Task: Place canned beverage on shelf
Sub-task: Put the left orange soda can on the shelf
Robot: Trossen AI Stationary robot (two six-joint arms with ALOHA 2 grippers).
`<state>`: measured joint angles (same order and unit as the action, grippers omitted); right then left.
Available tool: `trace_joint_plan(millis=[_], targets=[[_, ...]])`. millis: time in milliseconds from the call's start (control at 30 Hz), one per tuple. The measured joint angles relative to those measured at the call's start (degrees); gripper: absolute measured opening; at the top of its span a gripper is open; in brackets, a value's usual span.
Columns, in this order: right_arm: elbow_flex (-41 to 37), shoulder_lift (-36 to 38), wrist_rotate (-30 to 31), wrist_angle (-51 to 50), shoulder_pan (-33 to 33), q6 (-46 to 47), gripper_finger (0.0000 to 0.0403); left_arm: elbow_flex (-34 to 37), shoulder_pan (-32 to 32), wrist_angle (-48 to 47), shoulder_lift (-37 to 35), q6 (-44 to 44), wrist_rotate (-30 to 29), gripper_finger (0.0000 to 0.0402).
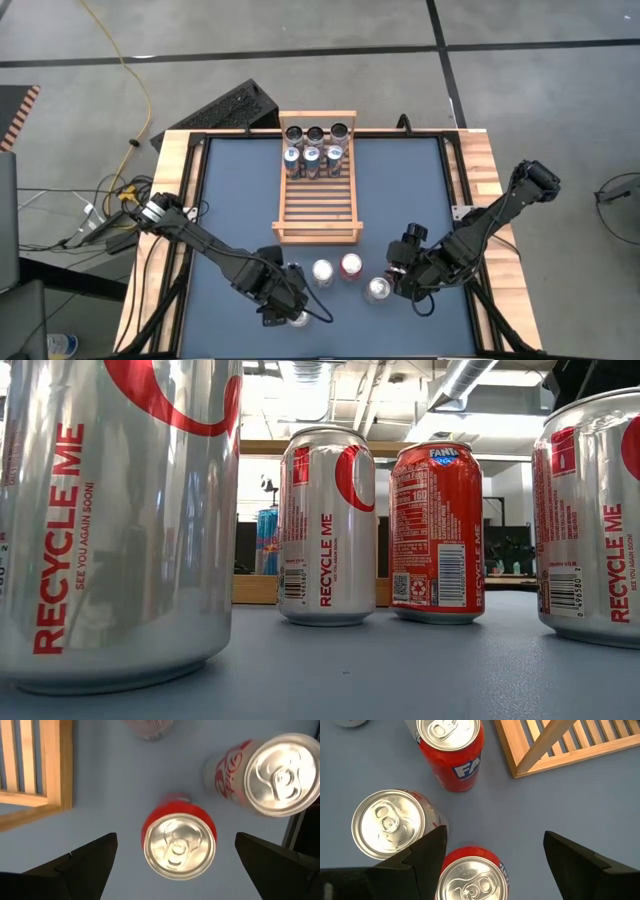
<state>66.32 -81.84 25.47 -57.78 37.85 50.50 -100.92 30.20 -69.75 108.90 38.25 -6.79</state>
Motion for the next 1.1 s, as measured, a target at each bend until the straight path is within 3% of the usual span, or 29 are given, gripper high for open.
trace_joint_plan(millis=[900,1100], targets=[[0.0,0.0,0.0,0.0,-0.1,0.0,0.0317,8.5,-1.5,9.2,-0.6,1.4,5.0,0.0393],[0.0,0.0,0.0,0.0,-0.1,0.0,0.0317,8.5,-1.9,9.2,-0.6,1.7,6.0,0.0366]])
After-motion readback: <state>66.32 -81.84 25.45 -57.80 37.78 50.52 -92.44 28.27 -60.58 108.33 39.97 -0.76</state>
